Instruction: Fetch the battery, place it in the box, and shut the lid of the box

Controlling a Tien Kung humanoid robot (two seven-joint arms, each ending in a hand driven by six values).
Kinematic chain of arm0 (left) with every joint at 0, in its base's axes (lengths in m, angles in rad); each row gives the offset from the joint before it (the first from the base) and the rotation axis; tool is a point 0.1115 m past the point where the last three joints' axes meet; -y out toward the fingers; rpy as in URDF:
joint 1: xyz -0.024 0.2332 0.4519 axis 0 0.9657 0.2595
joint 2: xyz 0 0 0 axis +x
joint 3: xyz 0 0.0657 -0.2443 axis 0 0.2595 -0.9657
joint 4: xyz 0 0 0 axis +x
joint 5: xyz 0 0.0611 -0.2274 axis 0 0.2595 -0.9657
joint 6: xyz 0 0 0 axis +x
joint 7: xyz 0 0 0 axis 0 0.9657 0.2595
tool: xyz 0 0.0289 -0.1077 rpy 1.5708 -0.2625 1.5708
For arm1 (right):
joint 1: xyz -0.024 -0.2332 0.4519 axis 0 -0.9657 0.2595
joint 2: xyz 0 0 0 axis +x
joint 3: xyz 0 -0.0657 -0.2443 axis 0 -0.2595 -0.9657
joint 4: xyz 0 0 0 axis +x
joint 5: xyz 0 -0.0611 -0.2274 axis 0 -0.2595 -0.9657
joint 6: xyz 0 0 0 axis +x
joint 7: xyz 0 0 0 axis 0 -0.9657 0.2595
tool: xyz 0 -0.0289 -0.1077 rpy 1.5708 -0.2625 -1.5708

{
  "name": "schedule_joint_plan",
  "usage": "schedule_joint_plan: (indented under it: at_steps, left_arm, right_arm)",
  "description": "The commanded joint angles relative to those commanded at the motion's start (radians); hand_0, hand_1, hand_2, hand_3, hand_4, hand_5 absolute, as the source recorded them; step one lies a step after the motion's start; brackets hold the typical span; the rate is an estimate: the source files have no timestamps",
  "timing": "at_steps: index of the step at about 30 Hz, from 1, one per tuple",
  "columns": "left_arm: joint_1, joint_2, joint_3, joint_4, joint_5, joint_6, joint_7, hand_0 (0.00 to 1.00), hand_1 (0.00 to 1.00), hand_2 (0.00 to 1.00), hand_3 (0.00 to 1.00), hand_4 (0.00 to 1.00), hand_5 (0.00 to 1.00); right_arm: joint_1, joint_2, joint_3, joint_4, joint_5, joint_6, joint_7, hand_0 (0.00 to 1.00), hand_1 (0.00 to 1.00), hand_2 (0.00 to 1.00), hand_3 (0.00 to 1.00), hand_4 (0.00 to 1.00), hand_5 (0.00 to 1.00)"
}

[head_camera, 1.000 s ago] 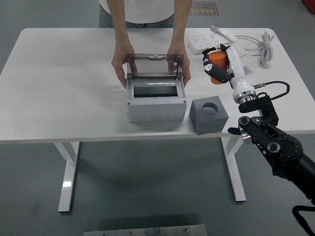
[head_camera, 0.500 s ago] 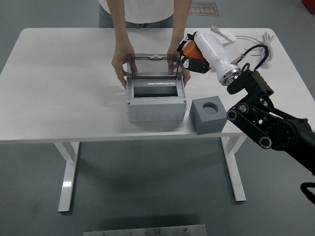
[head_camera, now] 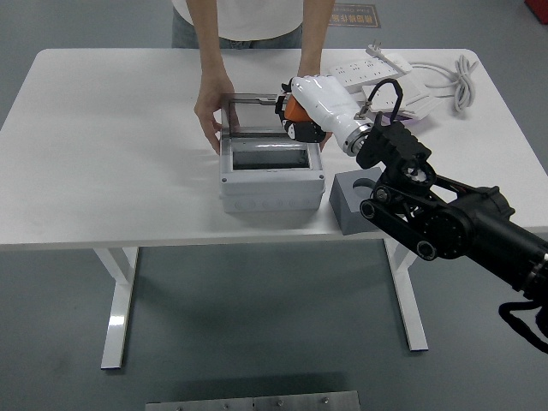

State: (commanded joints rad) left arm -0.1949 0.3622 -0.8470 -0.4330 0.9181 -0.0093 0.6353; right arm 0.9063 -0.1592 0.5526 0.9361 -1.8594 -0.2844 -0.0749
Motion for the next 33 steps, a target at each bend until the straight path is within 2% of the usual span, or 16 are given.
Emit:
schedule_joint_plan:
  at_steps: [1, 9, 13, 16, 25, 33]
  left_arm:
    - [-0.002, 0.001, -0.002, 0.000, 0.003, -0.001, 0.001, 0.854, 0.916, 0.854, 0.853, 0.917, 0.880]
    - [-0.013, 0.007, -0.015, -0.001, 0.023, -0.010, 0.009, 0.855, 0.916, 0.854, 0.854, 0.917, 0.887]
    - [-0.020, 0.009, -0.022, -0.001, 0.037, -0.016, 0.010, 0.854, 0.916, 0.854, 0.854, 0.917, 0.888]
    - [-0.026, 0.008, -0.027, -0.001, 0.046, -0.021, 0.010, 0.854, 0.916, 0.854, 0.854, 0.917, 0.888]
    - [-0.029, 0.008, -0.032, -0.003, 0.052, -0.026, 0.010, 0.855, 0.916, 0.855, 0.857, 0.915, 0.890]
    - [-0.025, 0.005, -0.038, -0.004, 0.052, -0.030, 0.010, 0.853, 0.916, 0.856, 0.857, 0.916, 0.891]
  right_arm:
    - [0.008, 0.014, -0.004, -0.013, 0.002, -0.001, -0.001, 0.175, 0.247, 0.297, 0.368, 0.164, 0.058]
    - [0.040, 0.098, -0.004, -0.080, 0.011, -0.011, -0.007, 0.176, 0.248, 0.297, 0.369, 0.172, 0.061]
    - [0.042, 0.133, -0.001, -0.118, 0.017, -0.031, -0.004, 0.176, 0.248, 0.295, 0.369, 0.177, 0.063]
    - [0.038, 0.152, -0.001, -0.157, 0.026, -0.063, 0.004, 0.176, 0.248, 0.295, 0.369, 0.177, 0.063]
    - [0.018, 0.159, -0.025, -0.236, 0.046, -0.159, 0.012, 0.173, 0.249, 0.294, 0.372, 0.180, 0.058]
    - [-0.006, 0.159, -0.060, -0.284, 0.088, -0.205, 0.013, 0.169, 0.250, 0.291, 0.368, 0.182, 0.076]
